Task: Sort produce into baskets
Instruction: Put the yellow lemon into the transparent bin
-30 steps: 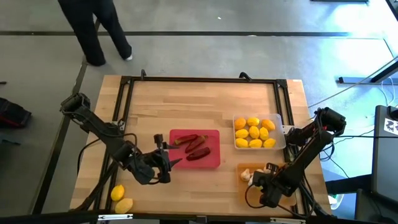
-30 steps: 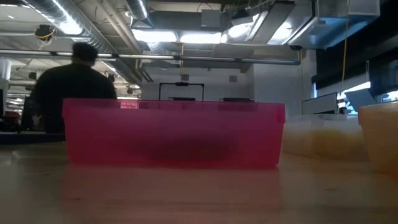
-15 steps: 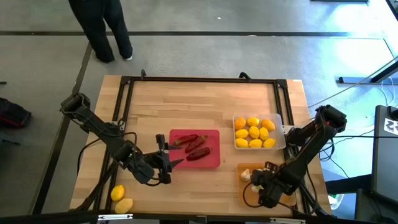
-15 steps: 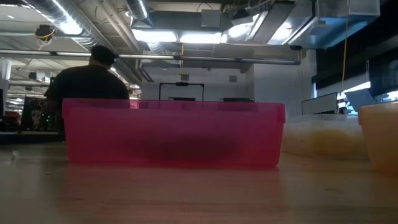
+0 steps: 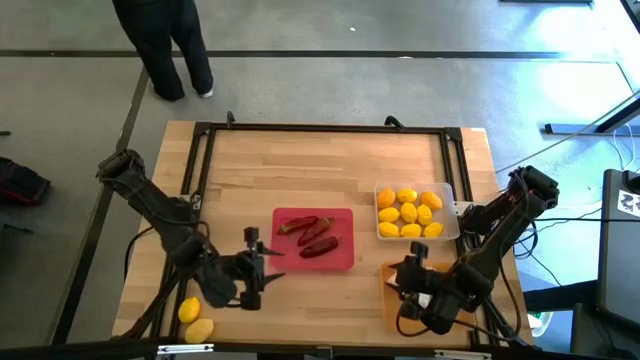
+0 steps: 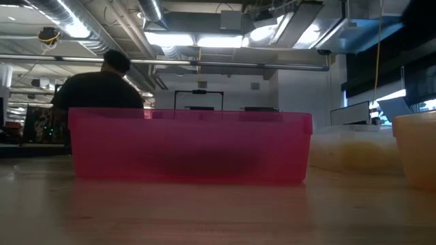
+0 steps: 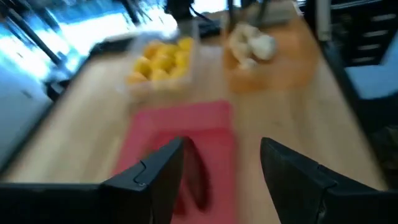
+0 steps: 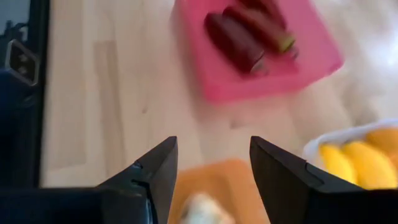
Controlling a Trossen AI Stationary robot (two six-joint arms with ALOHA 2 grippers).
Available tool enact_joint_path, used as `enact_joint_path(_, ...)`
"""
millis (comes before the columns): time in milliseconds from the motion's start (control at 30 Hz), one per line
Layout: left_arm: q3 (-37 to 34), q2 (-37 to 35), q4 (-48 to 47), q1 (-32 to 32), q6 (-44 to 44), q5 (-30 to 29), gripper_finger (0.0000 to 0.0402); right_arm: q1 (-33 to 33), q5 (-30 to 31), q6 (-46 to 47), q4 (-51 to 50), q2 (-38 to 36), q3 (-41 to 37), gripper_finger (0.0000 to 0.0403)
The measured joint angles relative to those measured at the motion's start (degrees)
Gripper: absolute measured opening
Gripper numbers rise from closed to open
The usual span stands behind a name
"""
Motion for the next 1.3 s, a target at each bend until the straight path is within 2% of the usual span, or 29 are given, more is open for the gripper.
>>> enact_joint_path(100,1.47,-0.01,-5.74,-2.42,-9.40,4.35,0.0208,0.00,3.61,-2.27,0.01,0.00,0.00,0.0198)
enact_joint_path(200,1.64,-0.01,-8.00,-4.33,-18.47,13.29,0.0208,-0.15,5.77,-4.29,-0.35,0.00,0.00,0.0198)
enact_joint_path(300,1.07,0.03,-12.34,-5.84,-29.78,21.08,0.0208,-1.17,6.42,-6.14,-0.56,0.00,0.00,0.0198)
enact_joint_path(500,0.98,1.99,-25.69,-9.16,-48.57,31.62,0.0207,-4.53,6.43,-11.25,-0.70,0.00,0.00,0.0198)
enact_joint_path(700,0.94,4.82,-27.04,-11.06,-59.56,43.93,0.0207,-7.29,6.41,-16.09,-0.72,0.00,0.00,0.0198)
enact_joint_path(800,0.94,7.12,-25.41,-12.47,-65.01,52.36,0.0207,-8.34,6.41,-17.90,-0.76,0.02,0.00,0.0198)
enact_joint_path(1067,0.94,12.16,-22.29,-16.43,-73.24,56.70,0.0207,-10.89,6.43,-22.49,-0.76,0.02,0.00,0.0198)
enact_joint_path(1167,0.93,13.72,-22.36,-17.00,-74.32,60.34,0.0207,-10.90,6.41,-22.82,-0.75,0.04,0.00,0.0198)
enact_joint_path(1300,0.92,15.06,-22.42,-17.87,-74.84,61.14,0.0207,-10.73,6.39,-22.94,-0.76,0.04,0.00,0.0198)
